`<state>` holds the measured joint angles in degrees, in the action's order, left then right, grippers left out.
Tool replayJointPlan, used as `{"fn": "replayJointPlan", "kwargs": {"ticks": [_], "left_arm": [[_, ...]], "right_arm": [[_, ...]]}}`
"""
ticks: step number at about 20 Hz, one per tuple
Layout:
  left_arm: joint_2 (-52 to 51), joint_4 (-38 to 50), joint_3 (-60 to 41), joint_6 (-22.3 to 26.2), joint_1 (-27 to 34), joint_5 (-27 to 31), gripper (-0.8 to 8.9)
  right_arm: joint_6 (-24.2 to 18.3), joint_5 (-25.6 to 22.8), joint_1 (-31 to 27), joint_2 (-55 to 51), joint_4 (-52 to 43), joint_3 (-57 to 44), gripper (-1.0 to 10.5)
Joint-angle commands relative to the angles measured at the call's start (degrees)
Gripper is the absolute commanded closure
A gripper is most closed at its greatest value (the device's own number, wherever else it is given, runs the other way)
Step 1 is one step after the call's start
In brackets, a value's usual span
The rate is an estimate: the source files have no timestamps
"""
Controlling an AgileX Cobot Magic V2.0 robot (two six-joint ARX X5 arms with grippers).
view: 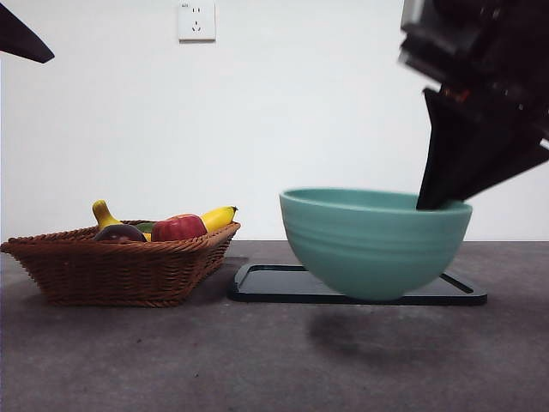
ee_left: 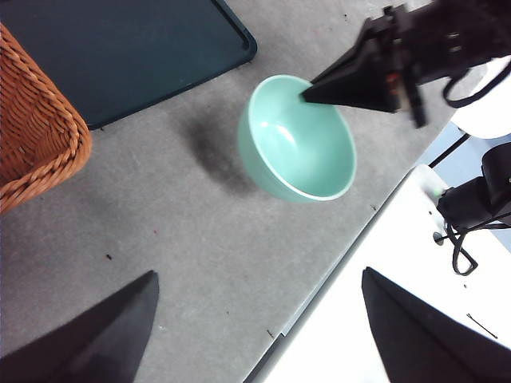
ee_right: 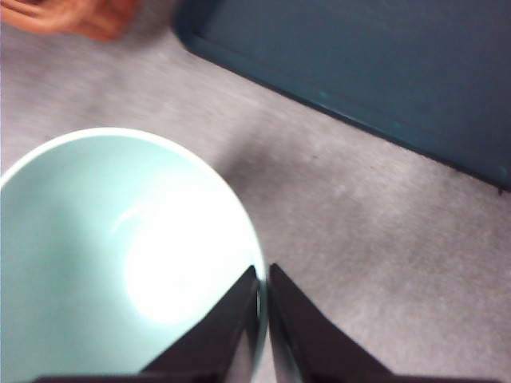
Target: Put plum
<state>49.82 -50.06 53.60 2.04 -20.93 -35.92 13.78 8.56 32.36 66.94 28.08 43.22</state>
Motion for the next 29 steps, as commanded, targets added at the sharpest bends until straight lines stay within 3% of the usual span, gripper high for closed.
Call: {"fn": "replayJointPlan", "kwargs": {"ticks": [1, 8, 16, 21, 29], "left_arm": [[0.3, 0.3, 0.8, 0.5, -0.4, -0.2, 4.08], [0.3, 0.3, 0.8, 0.5, -0.4, -0.2, 4.08], [0.3, 0.3, 0.8, 0.5, -0.4, -0.2, 4.08], [0.3, 0.3, 0.8, 0.5, -0.4, -0.2, 4.08], [0.3, 0.2, 0.8, 0.5, -0.4, -0.2, 4.08]], "right_arm": [[0.8, -0.3, 0.5, 3.5, -2.9, 0.2, 9.4], [0.7, -0.7, 0.9, 10.1, -5.5, 0.2, 9.4], [0.3, -1.4, 2.4, 10.3, -5.1, 0.2, 9.3], [0.6, -1.6, 2.4, 10.3, -4.9, 0.2, 7.3], [0.5, -2.6, 2.4, 3.5, -2.6, 5.0, 7.2]]}}
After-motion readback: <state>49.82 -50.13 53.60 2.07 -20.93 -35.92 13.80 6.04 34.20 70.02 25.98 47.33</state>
